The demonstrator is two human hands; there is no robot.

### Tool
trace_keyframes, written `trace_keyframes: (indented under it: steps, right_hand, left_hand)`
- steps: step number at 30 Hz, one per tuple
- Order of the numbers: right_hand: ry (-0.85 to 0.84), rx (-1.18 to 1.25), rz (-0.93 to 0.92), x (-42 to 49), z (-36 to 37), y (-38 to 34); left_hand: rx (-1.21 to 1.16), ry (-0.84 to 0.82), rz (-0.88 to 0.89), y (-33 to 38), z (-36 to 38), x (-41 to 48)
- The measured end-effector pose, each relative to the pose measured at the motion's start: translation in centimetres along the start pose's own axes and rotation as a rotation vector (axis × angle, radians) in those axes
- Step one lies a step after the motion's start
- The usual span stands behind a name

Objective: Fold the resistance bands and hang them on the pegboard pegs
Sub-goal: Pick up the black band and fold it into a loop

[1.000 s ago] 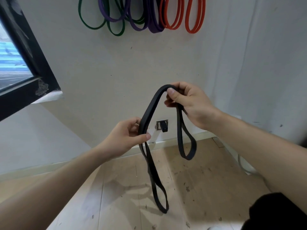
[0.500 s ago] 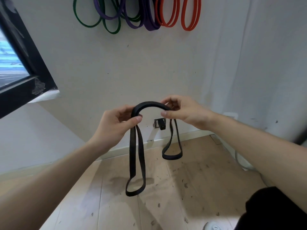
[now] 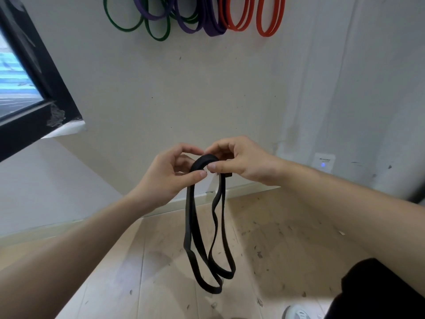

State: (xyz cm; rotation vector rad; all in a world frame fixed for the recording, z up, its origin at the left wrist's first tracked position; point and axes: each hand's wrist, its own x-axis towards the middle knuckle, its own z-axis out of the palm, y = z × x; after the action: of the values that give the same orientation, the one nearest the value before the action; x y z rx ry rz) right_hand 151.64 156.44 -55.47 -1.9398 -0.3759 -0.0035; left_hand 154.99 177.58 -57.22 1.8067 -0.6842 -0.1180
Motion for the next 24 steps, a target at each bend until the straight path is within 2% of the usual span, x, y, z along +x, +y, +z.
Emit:
trace_keyframes:
  steps: [6,12,15,20,24]
  right_hand:
    - [0.147,0.053,-0.075,-0.1,-0.6,-1.0]
    - [0.323,0.268,-0.107,-0.1,-3.2,-1.7]
    - [0.380,0.239,-0.074,-0.1,-4.5,-0.8]
    - [0.326,0.104,0.024,-0.6,-5.8,1.1]
    - [0.162,-0.040,0.114,-1.3,-5.9,1.7]
  left_hand:
    - [0.050,-0.063,-0.079,-1.0,0.3,-0.1]
    - [0.124,-0.174,-0.167,-2.6,0.0,-0.4]
    - [0.128,-0.136,-0.188,-3.1,-0.3,-0.3]
    - [0.102,-0.017,-0.189,-2.8,-0.8,0.0]
    - [0.024,0.061,-0.137,-1.8,-1.0,0.2]
